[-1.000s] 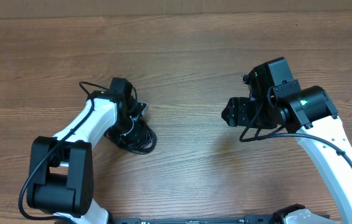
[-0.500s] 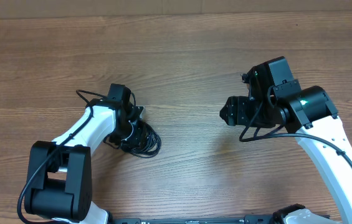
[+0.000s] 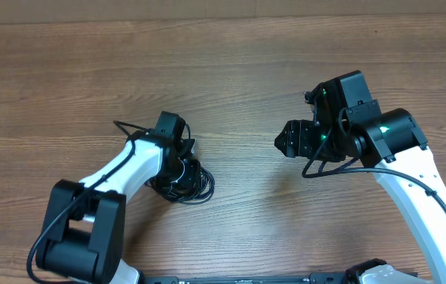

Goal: Untangle cables

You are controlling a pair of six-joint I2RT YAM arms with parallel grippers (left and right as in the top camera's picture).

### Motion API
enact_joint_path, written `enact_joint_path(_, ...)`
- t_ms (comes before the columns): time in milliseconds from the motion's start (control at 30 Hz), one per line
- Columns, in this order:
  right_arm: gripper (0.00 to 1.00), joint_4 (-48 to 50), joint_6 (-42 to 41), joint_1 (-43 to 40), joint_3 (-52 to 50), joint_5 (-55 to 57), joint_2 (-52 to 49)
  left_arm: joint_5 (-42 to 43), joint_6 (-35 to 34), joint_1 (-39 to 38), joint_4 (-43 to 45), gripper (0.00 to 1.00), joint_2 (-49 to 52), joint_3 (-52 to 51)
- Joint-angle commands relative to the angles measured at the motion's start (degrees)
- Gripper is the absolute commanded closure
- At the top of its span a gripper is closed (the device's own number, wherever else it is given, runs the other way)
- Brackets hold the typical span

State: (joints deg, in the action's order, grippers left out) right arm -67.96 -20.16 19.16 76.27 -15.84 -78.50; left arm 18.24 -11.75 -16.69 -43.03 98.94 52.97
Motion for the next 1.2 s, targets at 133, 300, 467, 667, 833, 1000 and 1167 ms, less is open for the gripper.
enact_joint_path(133,0.3,0.8,-5.3,-0.2,0.3,-1.7,-2.7,5.4,-2.3,-0.2,-13.6,0.96,2.5,19.1)
enact_joint_path(300,0.3,3.3,-5.4,0.0,0.3,-5.8,-4.5,7.3,-2.4,-0.5,-24.0,0.96,2.5,33.1)
enact_joint_path(467,0.31,6.4,-5.1,1.4,0.3,-8.5,-6.6,7.0,-2.4,-0.7,-31.3,0.96,2.5,44.0)
enact_joint_path(667,0.31,12.5,0.3,3.0,0.3,-15.2,-6.9,6.7,-2.4,-0.7,-34.1,0.96,2.5,47.0)
enact_joint_path(833,0.3,15.7,2.2,5.2,0.3,-17.3,-6.9,6.9,-2.6,-0.7,-34.9,0.96,2.6,47.1)
enact_joint_path(1000,0.3,19.1,0.7,7.9,0.3,-17.2,-7.3,8.9,-3.9,-0.5,-34.9,0.96,2.5,47.1)
enact_joint_path(1167,0.35,25.0,-3.9,11.1,0.3,-15.2,-12.1,13.7,-3.9,-0.5,-35.0,0.96,2.5,47.1)
